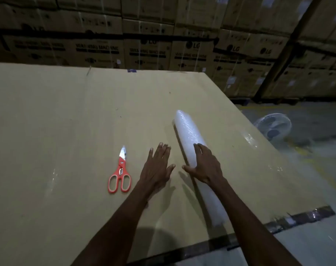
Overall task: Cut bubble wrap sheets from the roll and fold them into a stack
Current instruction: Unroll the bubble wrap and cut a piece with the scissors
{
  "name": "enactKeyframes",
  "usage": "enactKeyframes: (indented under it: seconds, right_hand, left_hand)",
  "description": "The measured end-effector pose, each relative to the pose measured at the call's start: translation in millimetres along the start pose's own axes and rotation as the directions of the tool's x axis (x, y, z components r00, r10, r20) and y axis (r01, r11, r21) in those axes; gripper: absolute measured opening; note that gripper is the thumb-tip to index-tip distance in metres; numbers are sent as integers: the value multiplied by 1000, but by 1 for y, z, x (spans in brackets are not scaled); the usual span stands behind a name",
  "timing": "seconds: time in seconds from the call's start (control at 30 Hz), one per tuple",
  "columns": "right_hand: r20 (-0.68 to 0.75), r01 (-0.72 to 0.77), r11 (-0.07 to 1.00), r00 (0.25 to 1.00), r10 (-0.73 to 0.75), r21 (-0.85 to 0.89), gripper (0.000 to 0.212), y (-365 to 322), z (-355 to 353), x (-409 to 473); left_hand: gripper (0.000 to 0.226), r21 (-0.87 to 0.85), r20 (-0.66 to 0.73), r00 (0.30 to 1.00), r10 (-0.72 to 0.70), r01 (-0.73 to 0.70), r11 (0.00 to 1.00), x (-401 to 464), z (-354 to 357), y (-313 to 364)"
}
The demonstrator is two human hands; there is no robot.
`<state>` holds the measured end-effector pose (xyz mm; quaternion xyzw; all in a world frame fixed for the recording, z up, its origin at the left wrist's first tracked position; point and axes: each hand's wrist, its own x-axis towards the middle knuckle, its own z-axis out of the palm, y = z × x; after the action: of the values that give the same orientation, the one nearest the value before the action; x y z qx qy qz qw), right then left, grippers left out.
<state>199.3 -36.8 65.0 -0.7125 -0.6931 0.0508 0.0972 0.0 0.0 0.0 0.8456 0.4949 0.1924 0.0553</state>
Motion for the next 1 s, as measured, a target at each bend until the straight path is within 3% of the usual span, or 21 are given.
enactKeyframes:
  seconds: [0.1,0.3,0.43,0.6,0.8,1.0]
  right_hand:
    - [69,8,999,998,-6,-34,104,25,6,-2]
    - [158,-68,984,987,42,164,102,75,-12,5]
    - [106,-72,982,993,53,177,80,93,-26,8]
    - [33,-136,983,991,133,123,47,99,-30,8]
    - [118,-166,980,981,153,108,83,108,-19,5]
    - [90,-157,936,987,135,314,86,103,-19,12]
  left_hand:
    - [74,14,-1,1000,-13,13,1000,4,11,24]
    - [68,-31,3,1000,-12,12,999,12,36,63]
    - [68,-118,38,999,-11,16,993,25,47,92]
    - [61,-125,215,976,22,5,992,38,68,111]
    - [83,-37,170,979,-113,121,992,38,72,114]
    - [61,146,159,985,-73,50,988,32,61,85]
